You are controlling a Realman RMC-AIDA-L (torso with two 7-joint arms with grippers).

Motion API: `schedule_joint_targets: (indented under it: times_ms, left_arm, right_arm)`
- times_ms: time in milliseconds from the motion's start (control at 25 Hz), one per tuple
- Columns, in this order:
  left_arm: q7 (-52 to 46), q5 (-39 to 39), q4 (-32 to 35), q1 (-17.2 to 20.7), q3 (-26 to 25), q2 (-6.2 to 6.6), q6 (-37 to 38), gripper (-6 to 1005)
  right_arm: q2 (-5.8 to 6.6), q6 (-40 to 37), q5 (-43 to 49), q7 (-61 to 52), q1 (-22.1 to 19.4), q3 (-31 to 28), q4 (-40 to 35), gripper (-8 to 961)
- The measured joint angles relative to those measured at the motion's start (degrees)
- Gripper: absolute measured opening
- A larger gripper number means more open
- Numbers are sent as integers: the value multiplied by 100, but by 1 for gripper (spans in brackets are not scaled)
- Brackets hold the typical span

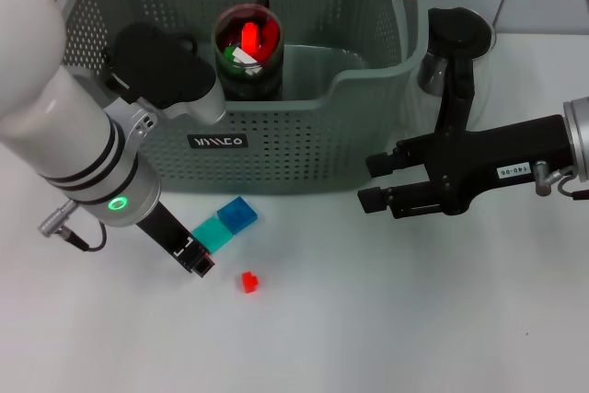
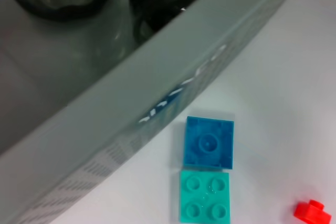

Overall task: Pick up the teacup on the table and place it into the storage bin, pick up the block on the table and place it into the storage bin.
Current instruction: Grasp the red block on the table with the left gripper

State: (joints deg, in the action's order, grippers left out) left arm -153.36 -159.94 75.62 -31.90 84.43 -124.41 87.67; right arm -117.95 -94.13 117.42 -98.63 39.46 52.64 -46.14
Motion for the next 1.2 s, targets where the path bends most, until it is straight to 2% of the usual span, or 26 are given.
schedule_joint_targets:
  times_ms: [560, 1200]
  left_arm:
    - [-383, -52, -475, -195, 21, 5, -318, 420]
    - [-353, -80, -663, -275, 39, 5, -418, 417]
  right_arm:
    - [0, -5, 0, 11, -24, 0, 8, 610]
    - [0, -9, 0, 10, -29, 3, 9, 609]
